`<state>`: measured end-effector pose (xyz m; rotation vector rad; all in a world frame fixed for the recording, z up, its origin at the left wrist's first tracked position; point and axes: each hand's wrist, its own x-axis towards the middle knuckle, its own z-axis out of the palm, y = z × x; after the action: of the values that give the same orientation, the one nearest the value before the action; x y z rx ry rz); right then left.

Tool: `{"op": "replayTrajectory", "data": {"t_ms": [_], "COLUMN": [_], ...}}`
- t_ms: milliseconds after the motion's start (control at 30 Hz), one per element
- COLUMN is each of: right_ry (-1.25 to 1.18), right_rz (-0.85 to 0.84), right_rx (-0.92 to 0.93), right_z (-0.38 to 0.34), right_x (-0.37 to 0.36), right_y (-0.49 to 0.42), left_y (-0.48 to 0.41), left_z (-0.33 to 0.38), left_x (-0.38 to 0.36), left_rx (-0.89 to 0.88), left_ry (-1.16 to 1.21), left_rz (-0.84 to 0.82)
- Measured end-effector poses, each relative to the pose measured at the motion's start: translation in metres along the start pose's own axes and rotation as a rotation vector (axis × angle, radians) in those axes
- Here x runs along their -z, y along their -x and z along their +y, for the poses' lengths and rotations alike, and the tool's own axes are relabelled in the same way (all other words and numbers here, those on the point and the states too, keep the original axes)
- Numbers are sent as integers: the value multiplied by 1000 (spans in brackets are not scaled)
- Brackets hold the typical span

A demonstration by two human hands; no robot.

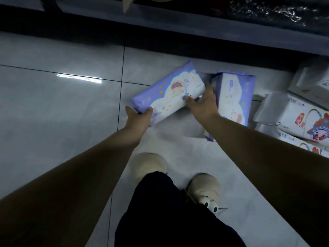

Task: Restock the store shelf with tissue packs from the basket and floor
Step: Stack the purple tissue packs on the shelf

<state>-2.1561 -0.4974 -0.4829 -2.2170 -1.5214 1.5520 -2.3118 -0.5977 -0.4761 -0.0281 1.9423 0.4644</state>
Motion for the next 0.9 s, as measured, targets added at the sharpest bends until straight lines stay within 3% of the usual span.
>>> {"op": "replayTrajectory", "data": {"t_ms": [100, 200, 333, 567, 900], "right_ry": [-11, -68, -53, -51, -35], "right_rz": [0, -11, -164, -533, -706], "right_rx": [-2, -26, -45, -31, 237], "right_z": [-17, -29, -52, -136, -319], "right_x": [-1, 9, 31, 79, 126], "right_y": [-13, -9, 39, 165, 390], "left_y": [-6, 9, 58, 211, 457], "left_z": [7, 4, -1, 5, 21], "left_x": [7, 21, 59, 146, 286], "left_rx": [77, -18, -7, -20, -122], "left_ry": [132, 190, 378, 579, 901], "left_rz": [-57, -6, 32, 129, 321]}}
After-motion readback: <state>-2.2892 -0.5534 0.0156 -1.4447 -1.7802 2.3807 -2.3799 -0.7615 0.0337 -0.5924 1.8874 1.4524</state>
